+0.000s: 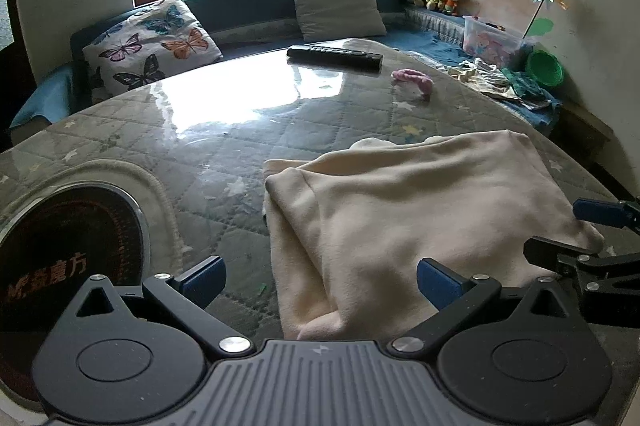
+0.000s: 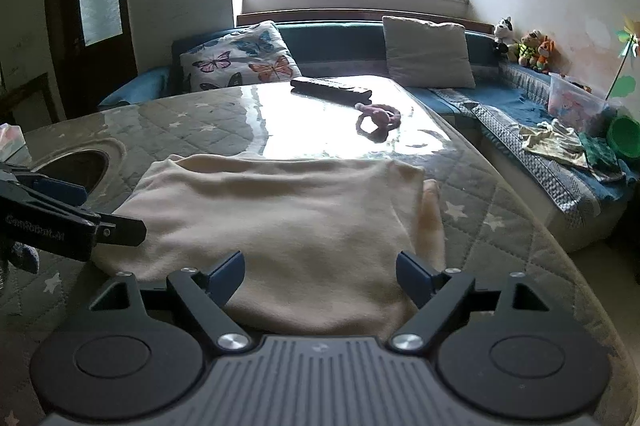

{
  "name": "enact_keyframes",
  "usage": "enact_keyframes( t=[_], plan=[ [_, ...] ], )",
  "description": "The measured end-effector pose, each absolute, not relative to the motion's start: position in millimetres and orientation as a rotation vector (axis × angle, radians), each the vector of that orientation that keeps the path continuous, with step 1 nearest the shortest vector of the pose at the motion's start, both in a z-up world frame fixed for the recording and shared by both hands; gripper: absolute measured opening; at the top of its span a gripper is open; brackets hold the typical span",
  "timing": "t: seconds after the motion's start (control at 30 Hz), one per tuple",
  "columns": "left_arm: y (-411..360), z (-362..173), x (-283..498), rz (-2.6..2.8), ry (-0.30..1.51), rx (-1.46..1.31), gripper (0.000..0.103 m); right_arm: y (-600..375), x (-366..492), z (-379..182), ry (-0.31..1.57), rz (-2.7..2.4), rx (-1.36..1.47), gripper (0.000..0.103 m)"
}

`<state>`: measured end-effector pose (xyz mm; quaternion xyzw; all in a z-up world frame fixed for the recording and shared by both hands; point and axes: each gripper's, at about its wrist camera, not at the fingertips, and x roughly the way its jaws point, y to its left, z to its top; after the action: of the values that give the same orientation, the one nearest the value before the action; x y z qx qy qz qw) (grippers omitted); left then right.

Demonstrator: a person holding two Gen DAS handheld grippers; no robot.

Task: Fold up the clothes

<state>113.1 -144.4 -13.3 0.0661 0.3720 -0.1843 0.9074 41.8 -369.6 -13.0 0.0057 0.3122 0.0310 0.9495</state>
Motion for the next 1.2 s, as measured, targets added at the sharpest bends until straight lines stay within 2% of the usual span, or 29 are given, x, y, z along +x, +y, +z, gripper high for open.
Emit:
enact_keyframes(
  t=[1.0, 1.2],
  plan=[
    [-106.2, -29.1, 101.4, -0.318, 0.819, 0.095, 0.103, -363.2, 40.2, -25.5, 0.685, 0.080, -0.003, 0.092],
    [-102.3, -24.3, 98.1, -0.316, 0.805, 0.087, 0.103, -362.3, 39.8, -22.4, 0.681, 0.072, -0.006, 0.099]
  ],
)
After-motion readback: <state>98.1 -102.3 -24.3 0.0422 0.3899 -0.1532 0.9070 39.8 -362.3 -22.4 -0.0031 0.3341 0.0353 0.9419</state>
